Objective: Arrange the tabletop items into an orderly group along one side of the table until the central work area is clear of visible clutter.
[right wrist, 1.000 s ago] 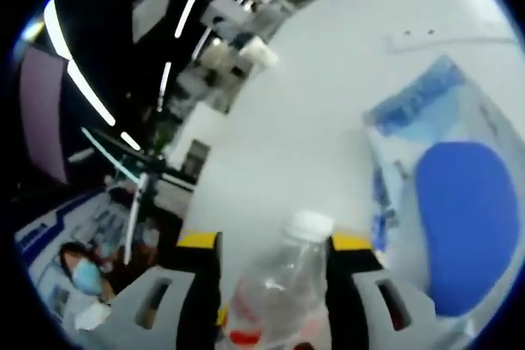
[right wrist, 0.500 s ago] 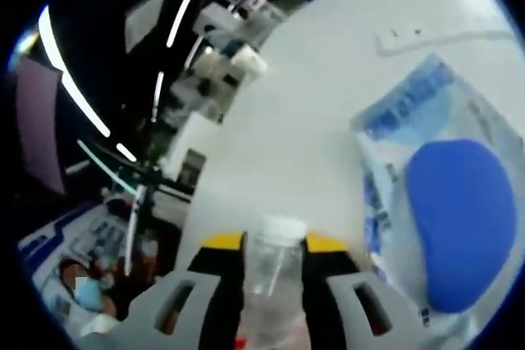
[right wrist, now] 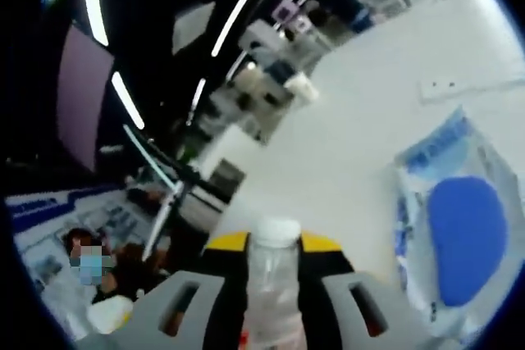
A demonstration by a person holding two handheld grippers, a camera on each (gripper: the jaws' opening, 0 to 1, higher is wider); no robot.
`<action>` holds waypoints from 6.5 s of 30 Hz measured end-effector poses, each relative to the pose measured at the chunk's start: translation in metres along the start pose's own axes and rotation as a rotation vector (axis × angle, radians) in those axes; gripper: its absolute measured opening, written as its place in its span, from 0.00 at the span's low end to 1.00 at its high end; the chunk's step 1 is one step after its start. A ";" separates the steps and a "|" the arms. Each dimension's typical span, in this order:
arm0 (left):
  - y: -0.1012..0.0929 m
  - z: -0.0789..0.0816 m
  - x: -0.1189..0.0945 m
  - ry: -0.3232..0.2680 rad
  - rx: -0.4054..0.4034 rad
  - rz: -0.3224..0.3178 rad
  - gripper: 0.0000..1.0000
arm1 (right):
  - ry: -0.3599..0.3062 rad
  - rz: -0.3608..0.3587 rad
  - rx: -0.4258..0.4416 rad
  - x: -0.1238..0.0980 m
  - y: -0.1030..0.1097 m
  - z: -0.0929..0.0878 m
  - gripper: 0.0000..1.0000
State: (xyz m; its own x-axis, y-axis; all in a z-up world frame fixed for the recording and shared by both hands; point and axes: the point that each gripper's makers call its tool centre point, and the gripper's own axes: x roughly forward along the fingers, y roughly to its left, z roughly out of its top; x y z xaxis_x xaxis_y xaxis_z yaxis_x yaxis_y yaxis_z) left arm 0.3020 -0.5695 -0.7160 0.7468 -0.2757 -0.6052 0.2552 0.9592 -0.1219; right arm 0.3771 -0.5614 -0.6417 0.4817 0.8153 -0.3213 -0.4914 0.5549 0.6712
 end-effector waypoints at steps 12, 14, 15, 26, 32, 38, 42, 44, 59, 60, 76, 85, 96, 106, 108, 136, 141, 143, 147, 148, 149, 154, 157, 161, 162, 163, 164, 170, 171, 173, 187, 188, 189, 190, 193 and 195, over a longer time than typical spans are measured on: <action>0.007 0.025 0.004 -0.083 0.029 0.006 0.40 | -0.131 0.106 -0.338 -0.016 0.046 0.026 0.18; 0.009 0.029 0.006 -0.096 0.038 0.002 0.40 | -0.153 0.118 -0.383 -0.018 0.050 0.028 0.18; 0.010 0.030 0.007 -0.103 0.040 0.001 0.40 | -0.166 0.132 -0.403 -0.019 0.054 0.029 0.18; 0.018 0.041 0.023 -0.150 0.040 0.004 0.39 | -0.200 0.232 -0.558 -0.019 0.070 0.030 0.18; 0.020 0.047 0.027 -0.178 0.059 0.021 0.39 | -0.214 0.286 -0.571 -0.020 0.070 0.034 0.18; 0.026 0.045 0.030 -0.178 0.065 0.059 0.39 | -0.220 0.338 -0.582 -0.015 0.068 0.032 0.18; 0.029 0.041 0.029 -0.179 0.077 0.093 0.39 | -0.199 0.364 -0.591 -0.014 0.064 0.028 0.18; 0.029 0.040 0.028 -0.187 0.079 0.101 0.39 | -0.198 0.374 -0.589 -0.015 0.063 0.027 0.18; 0.036 0.034 0.033 -0.210 0.070 0.132 0.39 | -0.172 0.420 -0.608 -0.013 0.066 0.014 0.18; 0.036 0.034 0.033 -0.215 0.066 0.132 0.39 | -0.170 0.424 -0.611 -0.013 0.067 0.012 0.18; 0.034 0.032 0.033 -0.246 0.082 0.132 0.40 | -0.176 0.436 -0.611 -0.021 0.072 0.003 0.18; 0.034 0.032 0.034 -0.234 0.087 0.128 0.41 | -0.172 0.430 -0.617 -0.021 0.074 0.003 0.18; 0.036 0.041 0.028 -0.278 0.071 0.093 0.71 | -0.162 0.364 -0.697 -0.013 0.075 0.002 0.49; 0.037 0.048 0.007 -0.352 0.037 0.026 1.00 | -0.173 0.286 -0.658 -0.023 0.074 0.001 0.82; 0.037 0.045 0.003 -0.347 0.032 0.012 1.00 | -0.176 0.275 -0.639 -0.025 0.075 0.001 0.88; 0.028 0.044 -0.069 -0.373 0.064 0.005 1.00 | -0.230 0.182 -0.573 -0.099 0.113 -0.006 0.90; 0.025 0.039 -0.078 -0.359 0.067 -0.006 1.00 | -0.232 0.161 -0.569 -0.111 0.119 -0.009 0.89; 0.025 0.038 -0.081 -0.354 0.070 -0.010 0.99 | -0.234 0.148 -0.567 -0.117 0.120 -0.010 0.88; 0.025 0.036 -0.084 -0.355 0.057 -0.016 0.99 | -0.234 0.112 -0.556 -0.127 0.114 -0.011 0.87; 0.024 0.036 -0.084 -0.352 0.060 -0.021 0.99 | -0.236 0.107 -0.552 -0.129 0.113 -0.011 0.87; 0.024 0.035 -0.085 -0.350 0.066 -0.026 0.99 | -0.238 0.102 -0.549 -0.130 0.112 -0.010 0.87; 0.028 0.034 -0.086 -0.348 0.074 -0.041 0.98 | -0.243 0.076 -0.553 -0.133 0.107 -0.009 0.86; 0.028 0.033 -0.085 -0.342 0.081 -0.052 0.98 | -0.250 0.059 -0.545 -0.133 0.105 -0.010 0.86; 0.027 0.032 -0.084 -0.340 0.085 -0.071 0.98 | -0.255 0.039 -0.543 -0.134 0.102 -0.012 0.86; 0.026 0.032 -0.084 -0.340 0.091 -0.080 0.98 | -0.260 0.029 -0.540 -0.135 0.101 -0.012 0.86; 0.025 0.031 -0.083 -0.336 0.099 -0.091 0.98 | -0.268 0.020 -0.536 -0.136 0.100 -0.011 0.86; 0.024 0.031 -0.082 -0.335 0.104 -0.097 0.98 | -0.275 0.014 -0.535 -0.137 0.100 -0.010 0.86; 0.019 0.034 -0.082 -0.332 0.114 -0.121 0.97 | -0.282 -0.015 -0.526 -0.146 0.095 -0.010 0.84; 0.018 0.034 -0.082 -0.334 0.115 -0.124 0.97 | -0.281 -0.018 -0.526 -0.148 0.094 -0.010 0.83; 0.012 0.033 -0.081 -0.331 0.120 -0.135 0.97 | -0.285 -0.024 -0.528 -0.154 0.092 -0.009 0.82; 0.010 0.025 -0.085 -0.308 0.124 -0.133 0.97 | -0.231 0.007 -0.525 -0.160 0.072 -0.012 0.80; 0.008 0.021 -0.085 -0.304 0.124 -0.140 0.98 | -0.219 0.014 -0.542 -0.162 0.071 -0.013 0.79; 0.006 0.019 -0.086 -0.302 0.126 -0.145 0.98 | -0.213 0.019 -0.550 -0.163 0.070 -0.014 0.78; 0.003 0.016 -0.086 -0.297 0.134 -0.150 0.98 | -0.205 0.023 -0.550 -0.164 0.068 -0.014 0.77; -0.001 0.007 -0.083 -0.275 0.142 -0.152 0.98 | -0.180 0.033 -0.531 -0.168 0.062 -0.017 0.76; -0.004 0.005 -0.083 -0.272 0.139 -0.152 0.98 | -0.159 0.038 -0.515 -0.171 0.058 -0.019 0.74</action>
State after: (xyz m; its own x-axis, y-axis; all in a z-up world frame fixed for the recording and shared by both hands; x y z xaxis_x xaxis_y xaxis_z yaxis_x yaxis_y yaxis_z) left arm 0.2417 -0.5503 -0.6616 0.8254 -0.4395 -0.3542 0.4433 0.8932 -0.0753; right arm 0.2522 -0.6655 -0.5609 0.5406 0.8236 -0.1717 -0.7837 0.5672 0.2531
